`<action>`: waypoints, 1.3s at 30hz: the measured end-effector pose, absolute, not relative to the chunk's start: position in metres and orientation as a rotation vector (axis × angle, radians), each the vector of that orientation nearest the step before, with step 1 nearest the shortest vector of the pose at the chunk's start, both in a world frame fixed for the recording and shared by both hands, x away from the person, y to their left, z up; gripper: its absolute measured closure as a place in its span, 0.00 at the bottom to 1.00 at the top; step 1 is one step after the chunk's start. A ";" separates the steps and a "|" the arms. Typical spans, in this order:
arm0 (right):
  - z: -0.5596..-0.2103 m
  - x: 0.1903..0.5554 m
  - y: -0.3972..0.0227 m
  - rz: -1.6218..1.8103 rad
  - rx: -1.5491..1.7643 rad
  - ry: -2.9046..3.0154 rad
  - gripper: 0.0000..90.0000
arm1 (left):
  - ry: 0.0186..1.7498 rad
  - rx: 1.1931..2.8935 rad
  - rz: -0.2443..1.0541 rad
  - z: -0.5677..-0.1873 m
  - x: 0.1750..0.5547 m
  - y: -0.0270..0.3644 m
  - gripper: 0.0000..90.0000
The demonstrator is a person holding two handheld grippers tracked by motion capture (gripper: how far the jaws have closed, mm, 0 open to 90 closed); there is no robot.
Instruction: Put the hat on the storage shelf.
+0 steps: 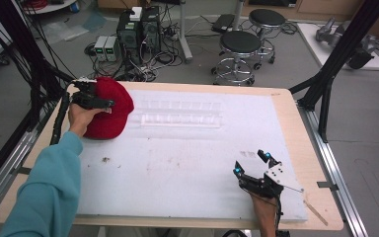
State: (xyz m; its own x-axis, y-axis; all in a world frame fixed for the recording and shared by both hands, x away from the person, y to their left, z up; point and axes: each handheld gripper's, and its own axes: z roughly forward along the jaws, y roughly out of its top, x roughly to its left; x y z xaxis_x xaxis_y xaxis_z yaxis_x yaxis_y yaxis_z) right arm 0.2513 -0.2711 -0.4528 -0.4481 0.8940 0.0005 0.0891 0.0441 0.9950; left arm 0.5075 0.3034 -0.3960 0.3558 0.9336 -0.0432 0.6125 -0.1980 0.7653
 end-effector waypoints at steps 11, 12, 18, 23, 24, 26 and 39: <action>-0.453 0.251 -0.271 1.475 1.005 1.632 0.11 | 1.356 1.903 0.499 -0.401 0.510 0.307 0.50; -0.453 0.251 -0.271 1.475 1.007 1.630 0.11 | 1.353 1.909 0.502 -0.401 0.509 0.307 0.53; -0.453 0.251 -0.271 1.473 1.008 1.633 0.11 | 1.387 1.819 0.472 -0.406 0.504 0.315 0.73; -0.453 0.251 -0.271 1.473 1.010 1.632 0.11 | 1.381 1.858 0.516 -0.405 0.502 0.310 0.87; -0.453 0.251 -0.271 1.472 1.009 1.633 0.11 | 1.388 1.866 0.531 -0.404 0.502 0.309 0.89; -0.453 0.251 -0.271 1.472 1.006 1.634 0.11 | 1.393 1.856 0.530 -0.404 0.501 0.309 0.92; -0.453 0.252 -0.270 1.466 1.003 1.635 0.11 | 1.332 1.822 0.524 -0.393 0.492 0.316 0.95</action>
State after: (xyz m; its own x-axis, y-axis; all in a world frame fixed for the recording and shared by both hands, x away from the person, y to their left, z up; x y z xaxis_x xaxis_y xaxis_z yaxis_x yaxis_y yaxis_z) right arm 0.2517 -0.2704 -0.4526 -0.4454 0.8953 -0.0095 0.0881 0.0544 0.9946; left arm 0.4921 0.3161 -0.3926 0.3592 0.9250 -0.1239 0.5929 -0.1236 0.7957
